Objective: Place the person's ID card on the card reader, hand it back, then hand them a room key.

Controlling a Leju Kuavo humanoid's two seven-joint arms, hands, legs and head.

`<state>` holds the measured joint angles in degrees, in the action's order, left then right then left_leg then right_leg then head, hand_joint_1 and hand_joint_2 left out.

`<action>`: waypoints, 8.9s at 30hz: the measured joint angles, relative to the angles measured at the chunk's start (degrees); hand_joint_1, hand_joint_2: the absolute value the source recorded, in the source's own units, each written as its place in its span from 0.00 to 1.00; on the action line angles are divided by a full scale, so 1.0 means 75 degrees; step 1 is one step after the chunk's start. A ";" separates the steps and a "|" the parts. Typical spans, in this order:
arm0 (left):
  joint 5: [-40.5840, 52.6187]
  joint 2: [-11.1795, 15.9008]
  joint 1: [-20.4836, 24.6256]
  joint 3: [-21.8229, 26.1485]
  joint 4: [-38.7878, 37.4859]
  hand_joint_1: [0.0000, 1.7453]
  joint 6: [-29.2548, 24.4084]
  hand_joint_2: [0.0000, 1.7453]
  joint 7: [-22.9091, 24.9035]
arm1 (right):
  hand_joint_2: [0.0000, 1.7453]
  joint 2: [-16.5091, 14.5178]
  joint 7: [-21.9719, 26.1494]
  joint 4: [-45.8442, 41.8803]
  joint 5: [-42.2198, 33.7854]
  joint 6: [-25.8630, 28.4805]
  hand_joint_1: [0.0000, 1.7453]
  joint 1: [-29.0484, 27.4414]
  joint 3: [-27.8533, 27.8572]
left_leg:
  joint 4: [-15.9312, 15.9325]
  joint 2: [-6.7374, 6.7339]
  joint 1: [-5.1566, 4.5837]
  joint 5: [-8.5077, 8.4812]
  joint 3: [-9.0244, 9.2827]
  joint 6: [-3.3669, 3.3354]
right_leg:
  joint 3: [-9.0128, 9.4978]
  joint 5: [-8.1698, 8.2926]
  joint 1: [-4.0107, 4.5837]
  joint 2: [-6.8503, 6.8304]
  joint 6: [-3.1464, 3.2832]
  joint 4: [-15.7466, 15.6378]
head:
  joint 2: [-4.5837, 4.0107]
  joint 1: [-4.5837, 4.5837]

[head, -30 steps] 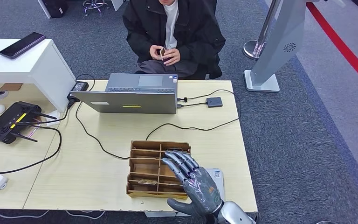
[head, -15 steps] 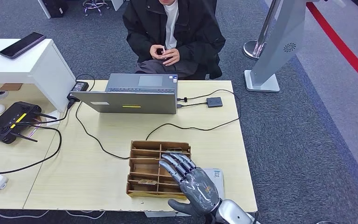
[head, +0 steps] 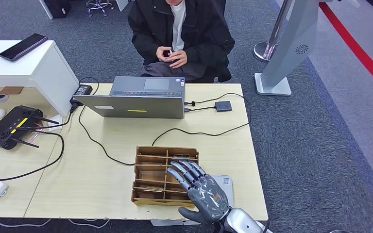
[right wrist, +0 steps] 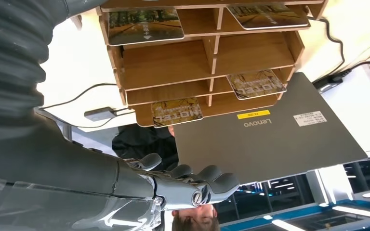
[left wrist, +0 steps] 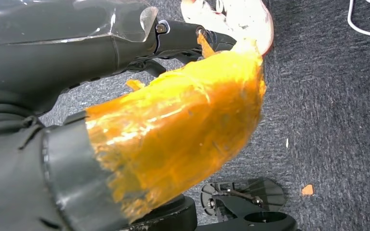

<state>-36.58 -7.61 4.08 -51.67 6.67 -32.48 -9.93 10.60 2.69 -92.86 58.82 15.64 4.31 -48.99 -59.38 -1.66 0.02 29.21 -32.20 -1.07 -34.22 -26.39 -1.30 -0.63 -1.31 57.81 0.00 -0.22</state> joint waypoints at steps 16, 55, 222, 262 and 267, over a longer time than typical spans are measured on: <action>0.0019 0.0015 0.0007 -0.0077 0.0000 0.00 0.0005 0.00 0.0036 | 1.00 0.0044 -0.0166 0.0120 0.0084 -0.0234 0.00 0.0002 -0.0048 | 0.0000 0.0000 0.0000 0.0000 0.0000 0.0000 | 0.0000 0.0000 0.0000 0.0000 0.0000 0.0000 | 0.0000 0.0000; 0.0066 0.0000 0.0025 -0.0289 0.0000 0.00 0.0127 0.00 0.0109 | 1.00 0.0168 -0.0285 0.0407 0.0122 -0.0408 0.03 -0.0005 -0.0115 | 0.0000 -0.0001 0.0000 0.0000 0.0000 0.0000 | -0.0002 0.0000 0.0000 0.0001 0.0000 0.0000 | 0.0000 0.0000; 0.0016 0.0052 0.0151 -0.1313 0.0000 0.00 0.0208 0.00 0.0191 | 1.00 -0.0972 0.0285 -0.0420 0.1547 0.2683 1.00 0.1888 0.0845 | -0.0001 -0.0002 0.0000 -0.0001 -0.0001 0.0000 | -0.0001 0.0001 0.0000 0.0002 0.0001 0.0002 | 0.0000 0.0001; 0.0293 0.0117 0.0406 -0.1813 0.0023 0.00 0.0482 0.00 0.0423 | 0.00 -0.1634 -0.0984 0.2332 0.1997 0.1107 0.00 0.3752 0.1462 | -0.0002 -0.0001 0.0000 -0.0001 -0.0002 0.0001 | -0.0005 0.0003 0.0001 0.0001 0.0004 0.0003 | 0.0000 0.0000; 0.0190 0.0121 0.0377 -0.1813 0.0023 0.00 0.0457 0.00 0.0363 | 0.00 -0.1634 -0.0899 0.1862 0.1632 0.1243 0.00 0.3450 0.1477 | -0.0002 -0.0002 0.0000 -0.0001 -0.0002 0.0001 | -0.0006 0.0003 0.0001 0.0001 0.0004 0.0003 | 0.0000 0.0001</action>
<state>-35.16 -6.70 6.91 -65.26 6.84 -29.06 -7.21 -1.66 -4.05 -78.89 71.06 24.96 30.19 -37.91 -59.39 -1.67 0.02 29.20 -32.21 -1.07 -34.26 -26.37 -1.30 -0.62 -1.28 57.83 0.00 -0.21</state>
